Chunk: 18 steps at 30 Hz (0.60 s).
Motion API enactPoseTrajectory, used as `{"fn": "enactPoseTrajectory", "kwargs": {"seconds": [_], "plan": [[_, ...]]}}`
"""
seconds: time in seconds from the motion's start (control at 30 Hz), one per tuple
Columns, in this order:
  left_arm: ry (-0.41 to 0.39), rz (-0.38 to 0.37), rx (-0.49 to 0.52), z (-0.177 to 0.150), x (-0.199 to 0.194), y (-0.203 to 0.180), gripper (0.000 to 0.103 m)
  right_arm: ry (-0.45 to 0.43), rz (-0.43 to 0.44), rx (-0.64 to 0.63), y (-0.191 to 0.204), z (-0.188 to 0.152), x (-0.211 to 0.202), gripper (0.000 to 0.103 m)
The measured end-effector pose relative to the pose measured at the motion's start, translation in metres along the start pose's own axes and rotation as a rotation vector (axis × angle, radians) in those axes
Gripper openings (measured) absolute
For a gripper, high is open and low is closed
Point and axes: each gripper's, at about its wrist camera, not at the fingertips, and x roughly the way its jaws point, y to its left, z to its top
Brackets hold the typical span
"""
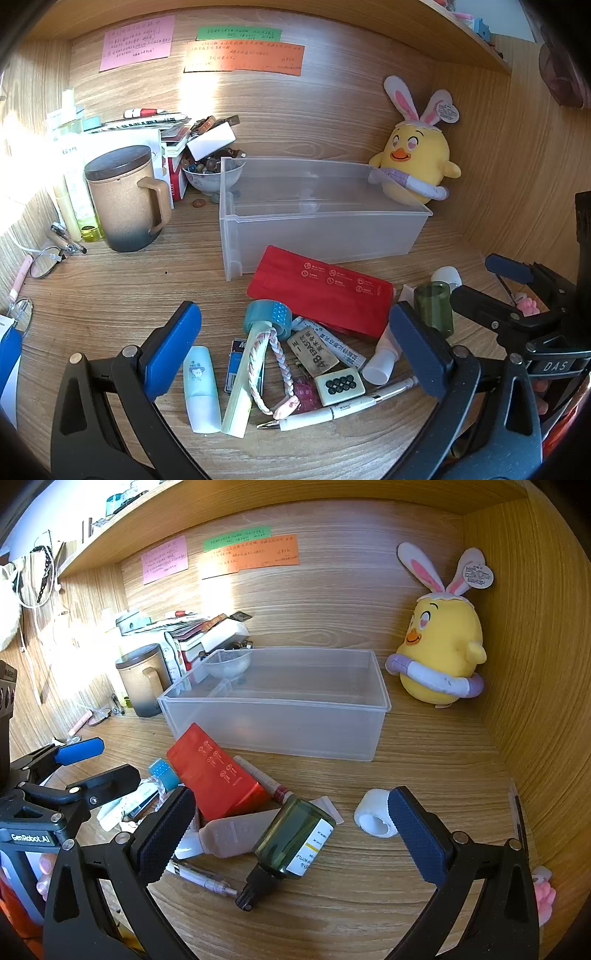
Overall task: Organize objects
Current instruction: 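Grasp the mint-green tube with the left gripper while the right grasps the white tape roll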
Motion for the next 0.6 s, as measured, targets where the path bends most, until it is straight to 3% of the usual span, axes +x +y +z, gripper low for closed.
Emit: {"fn": "enactPoseTrajectory", "kwargs": {"seconds": [0.6], "plan": [[0.002, -0.006, -0.001, -0.0005, -0.0018, -0.0022, 0.103, 0.006, 0.011, 0.005, -0.0007, -0.0009, -0.001, 0.103]]}}
